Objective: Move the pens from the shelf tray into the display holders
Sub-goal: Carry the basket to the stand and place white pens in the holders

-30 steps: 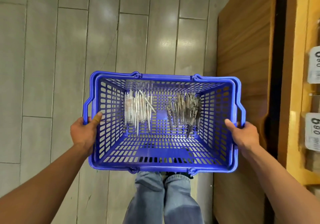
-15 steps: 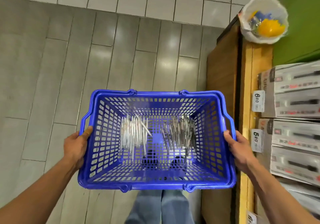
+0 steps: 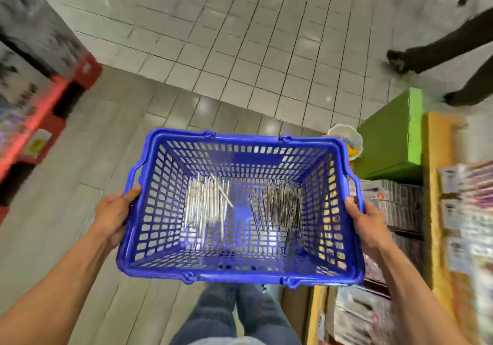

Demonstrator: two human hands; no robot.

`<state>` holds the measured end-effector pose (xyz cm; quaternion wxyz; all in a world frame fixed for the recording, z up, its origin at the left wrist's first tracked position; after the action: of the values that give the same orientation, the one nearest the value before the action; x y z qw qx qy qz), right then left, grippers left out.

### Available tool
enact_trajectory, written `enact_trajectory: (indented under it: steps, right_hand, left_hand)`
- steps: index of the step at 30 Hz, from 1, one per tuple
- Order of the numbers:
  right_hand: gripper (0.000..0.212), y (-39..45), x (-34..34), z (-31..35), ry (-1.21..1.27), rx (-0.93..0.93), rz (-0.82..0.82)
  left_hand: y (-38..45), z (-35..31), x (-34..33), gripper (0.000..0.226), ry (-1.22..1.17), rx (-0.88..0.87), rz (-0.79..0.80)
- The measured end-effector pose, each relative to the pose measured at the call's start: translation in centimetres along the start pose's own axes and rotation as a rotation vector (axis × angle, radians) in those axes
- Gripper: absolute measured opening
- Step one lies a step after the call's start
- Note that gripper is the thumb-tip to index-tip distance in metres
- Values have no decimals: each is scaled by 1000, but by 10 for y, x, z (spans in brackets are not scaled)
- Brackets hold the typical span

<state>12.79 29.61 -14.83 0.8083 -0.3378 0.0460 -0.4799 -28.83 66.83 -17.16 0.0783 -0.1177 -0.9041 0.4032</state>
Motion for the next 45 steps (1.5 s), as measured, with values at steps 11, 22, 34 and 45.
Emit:
enact_trajectory:
  steps: [11,22,34,45]
  right_hand:
    - [26,-8,-54,137,-215,234,230]
    - [26,-55,-242,172,-600,324,853]
    - [26,-266,-433,54,-1000,473,1312]
    - [25,-492,-509,-94,-1236,613,1662]
  left_hand:
    - [-120,4,74,26,-265,-106,-191]
    - [-294,181,141,25,-678,-68,-703]
    - [-471,400,154,29,-1152,6,-1134]
    - [-603,515,139,24,-1481,44,-1524]
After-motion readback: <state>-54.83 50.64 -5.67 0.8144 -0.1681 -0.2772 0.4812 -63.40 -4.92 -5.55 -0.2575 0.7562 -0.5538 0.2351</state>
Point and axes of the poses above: each hand's wrist, its own y-axis towards the middle knuckle, its own x-axis out of the back of the hand, z = x × y, the point moved 8 cm from there along y, towards the middle knuckle, and after that the axes turned 4 degrees about z, right-handed, at the moved point
